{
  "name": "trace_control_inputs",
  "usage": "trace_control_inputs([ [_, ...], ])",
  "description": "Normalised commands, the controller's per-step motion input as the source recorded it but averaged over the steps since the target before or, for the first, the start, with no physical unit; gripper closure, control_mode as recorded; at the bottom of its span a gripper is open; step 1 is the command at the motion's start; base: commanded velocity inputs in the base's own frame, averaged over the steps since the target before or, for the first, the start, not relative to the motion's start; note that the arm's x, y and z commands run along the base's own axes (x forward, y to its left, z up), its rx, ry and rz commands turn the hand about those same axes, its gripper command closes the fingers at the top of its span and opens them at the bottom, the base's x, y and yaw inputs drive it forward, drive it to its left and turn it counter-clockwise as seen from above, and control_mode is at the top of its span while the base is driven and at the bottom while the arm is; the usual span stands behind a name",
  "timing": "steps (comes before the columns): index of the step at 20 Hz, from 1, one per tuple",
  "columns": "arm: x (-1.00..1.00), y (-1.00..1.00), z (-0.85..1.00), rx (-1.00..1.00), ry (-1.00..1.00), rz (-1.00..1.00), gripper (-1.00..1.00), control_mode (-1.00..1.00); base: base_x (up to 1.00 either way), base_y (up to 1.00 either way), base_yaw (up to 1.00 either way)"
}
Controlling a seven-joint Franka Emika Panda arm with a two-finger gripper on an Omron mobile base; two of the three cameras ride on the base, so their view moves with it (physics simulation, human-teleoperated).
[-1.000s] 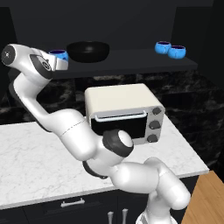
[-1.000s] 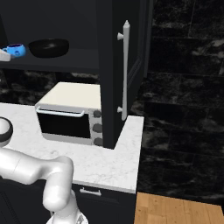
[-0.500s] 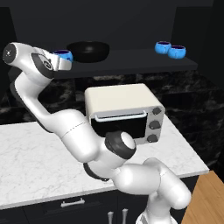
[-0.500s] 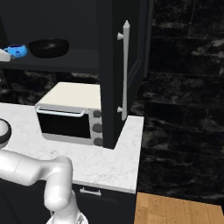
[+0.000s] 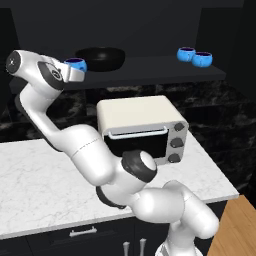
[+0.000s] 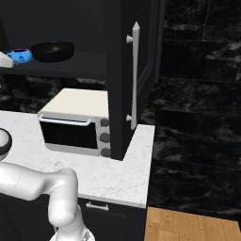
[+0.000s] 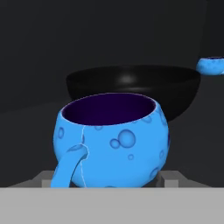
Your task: Gather all objects into one cabinet and sort the glasses and bowls to opposite sides.
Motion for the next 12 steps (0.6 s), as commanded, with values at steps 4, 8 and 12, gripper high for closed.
trace_control_inputs([
  [4,0.0,-0.21,0.0,0.0,0.0,-0.04,1.0,-1.0,0.0,0.0,0.0],
  [8,0.0,-0.36,0.0,0.0,0.0,-0.08,1.0,-1.0,0.0,0.0,0.0],
  [12,0.0,-0.52,0.0,0.0,0.02,-0.05,1.0,-1.0,0.0,0.0,0.0],
])
